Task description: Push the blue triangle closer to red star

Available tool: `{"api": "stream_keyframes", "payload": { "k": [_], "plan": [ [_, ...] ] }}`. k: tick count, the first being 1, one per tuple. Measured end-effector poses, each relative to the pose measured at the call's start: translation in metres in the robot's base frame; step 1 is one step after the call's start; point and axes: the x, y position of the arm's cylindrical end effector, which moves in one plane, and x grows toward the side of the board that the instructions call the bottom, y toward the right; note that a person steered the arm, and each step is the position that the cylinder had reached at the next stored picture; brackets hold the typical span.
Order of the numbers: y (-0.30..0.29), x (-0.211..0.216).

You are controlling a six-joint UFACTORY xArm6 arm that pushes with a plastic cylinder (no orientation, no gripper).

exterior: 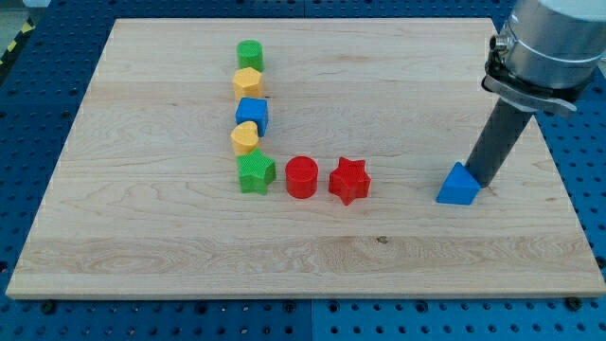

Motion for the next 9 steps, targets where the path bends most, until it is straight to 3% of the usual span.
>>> {"api": "stream_keyframes", "payload": {
  "k": [4, 9],
  "plan": [
    [-0.004, 0.027],
    [-0.048, 0.016]
  ]
}}
